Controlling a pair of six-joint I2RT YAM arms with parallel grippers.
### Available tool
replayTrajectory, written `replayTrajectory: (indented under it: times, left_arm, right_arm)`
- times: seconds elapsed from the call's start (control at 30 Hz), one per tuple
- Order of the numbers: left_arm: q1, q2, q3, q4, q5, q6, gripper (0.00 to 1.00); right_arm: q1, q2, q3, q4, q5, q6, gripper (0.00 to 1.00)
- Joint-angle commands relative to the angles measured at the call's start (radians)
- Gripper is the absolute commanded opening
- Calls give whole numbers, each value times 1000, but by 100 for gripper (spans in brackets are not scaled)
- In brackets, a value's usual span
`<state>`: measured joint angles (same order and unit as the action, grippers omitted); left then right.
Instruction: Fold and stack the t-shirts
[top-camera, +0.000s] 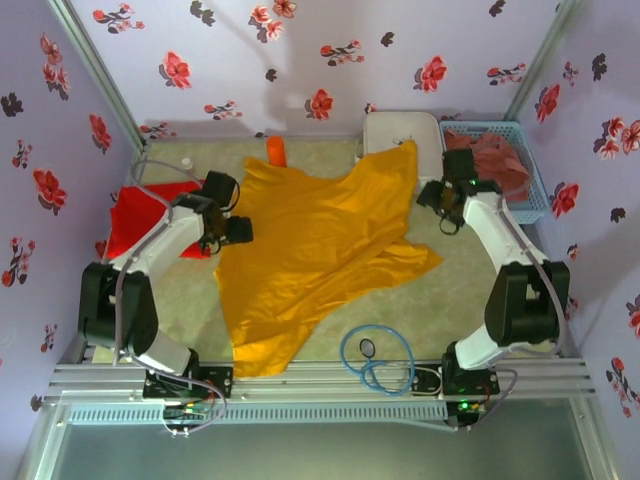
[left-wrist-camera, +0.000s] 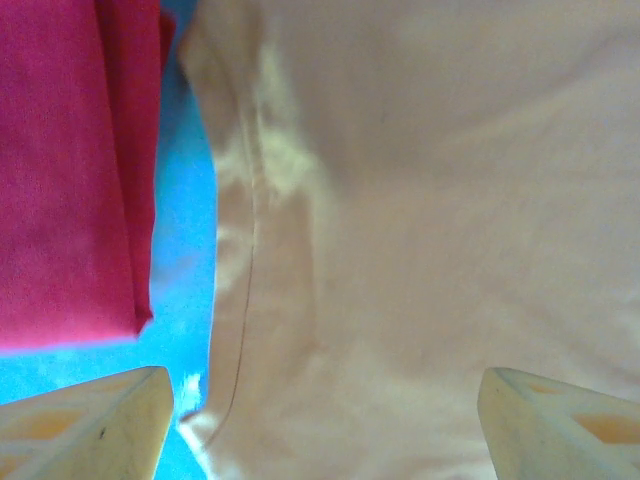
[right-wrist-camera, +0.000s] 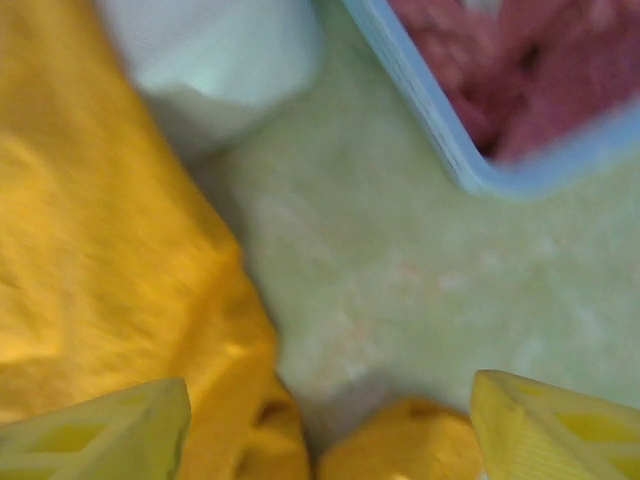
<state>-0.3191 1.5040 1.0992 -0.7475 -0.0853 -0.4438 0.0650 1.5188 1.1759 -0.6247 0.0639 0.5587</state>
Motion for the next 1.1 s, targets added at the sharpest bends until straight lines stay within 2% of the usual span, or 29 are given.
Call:
replayTrajectory:
  times: [0.0, 0.17, 0.43, 0.6, 0.9, 0.97, 1.07]
  left_arm:
    - [-10, -58, -99, -49, 42, -62, 79]
    - [-26, -69, -192, -9, 44, -86, 79]
    - [-37, -67, -242, 28, 45, -111, 78]
    - [-40, -66, -248, 24, 47, -112, 78]
    - [-41, -61, -263, 46, 46, -116, 79]
    - [-41, -55, -263, 50, 46, -116, 78]
    - [-41, -49, -260, 55, 46, -111, 78]
  right_arm:
    - [-46, -42, -154, 58, -65, 75, 65]
    - [-70, -31, -267, 111, -45, 107, 50]
    - [-87, 37, -324, 167, -72, 148, 35]
    - [-87, 77, -322, 162, -79, 151, 34]
    - [-87, 83, -361, 164, -96, 145, 41]
    - [-87, 81, -370, 169, -92, 151, 34]
    - [-87, 77, -369, 156, -82, 153, 14]
